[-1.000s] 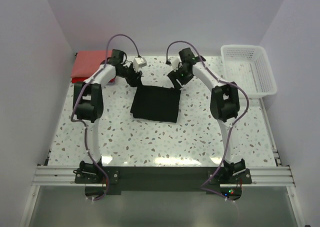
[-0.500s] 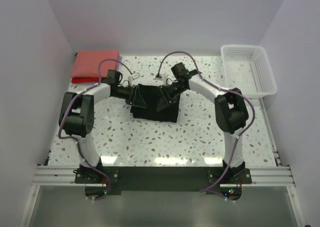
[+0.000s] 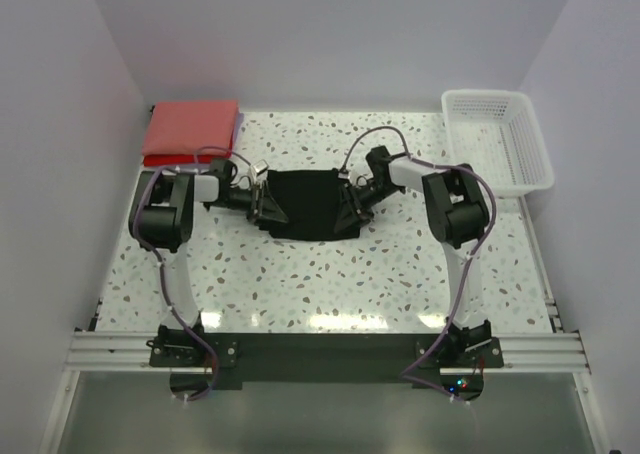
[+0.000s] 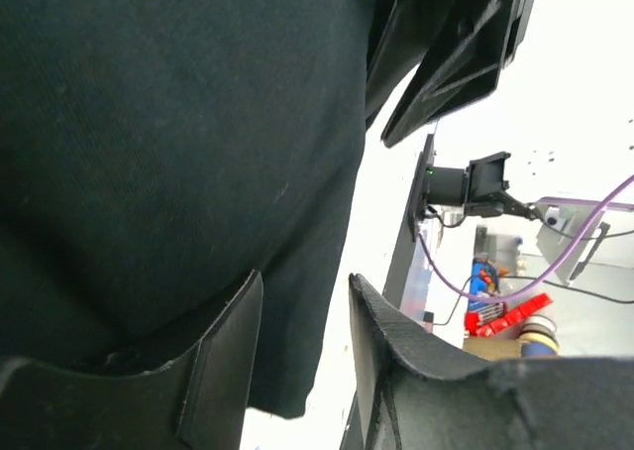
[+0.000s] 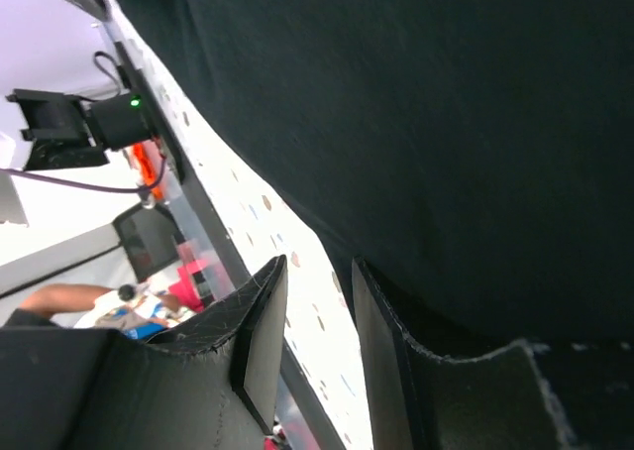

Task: Fold and stack the t-shirts
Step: Fold the tshirt, then neatly place the folded tshirt to the corner

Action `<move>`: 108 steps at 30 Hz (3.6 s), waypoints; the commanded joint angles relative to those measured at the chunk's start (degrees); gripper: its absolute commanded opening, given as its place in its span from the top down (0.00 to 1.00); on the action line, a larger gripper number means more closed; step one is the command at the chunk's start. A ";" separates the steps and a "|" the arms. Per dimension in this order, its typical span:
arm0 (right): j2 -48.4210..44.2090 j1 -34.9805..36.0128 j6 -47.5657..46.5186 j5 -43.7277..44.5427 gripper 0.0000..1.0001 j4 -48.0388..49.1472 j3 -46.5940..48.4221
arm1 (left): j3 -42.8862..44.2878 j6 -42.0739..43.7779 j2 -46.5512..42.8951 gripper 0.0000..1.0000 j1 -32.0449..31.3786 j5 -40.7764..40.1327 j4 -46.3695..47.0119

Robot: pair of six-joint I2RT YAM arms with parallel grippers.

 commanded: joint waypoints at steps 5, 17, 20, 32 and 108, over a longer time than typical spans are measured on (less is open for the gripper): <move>-2.15 -3.90 -7.78 19.33 0.60 -3.09 2.52 | 2.51 20.94 -5.30 0.50 3.94 -8.47 -15.34; -15.08 14.71 -16.73 33.46 0.55 9.29 6.92 | 2.60 4.09 -19.18 0.42 14.23 -22.60 -9.74; -11.04 21.04 -18.14 39.24 0.50 9.56 13.04 | 0.85 1.28 -21.20 0.38 14.40 -27.17 -9.31; -1.63 33.18 -23.32 50.17 0.37 7.89 20.20 | -6.18 -4.52 -27.10 0.25 14.31 -33.42 -4.39; -18.76 16.32 -11.11 49.47 0.06 11.23 14.93 | 42.89 -0.95 5.06 1.00 -1.07 -40.72 -7.70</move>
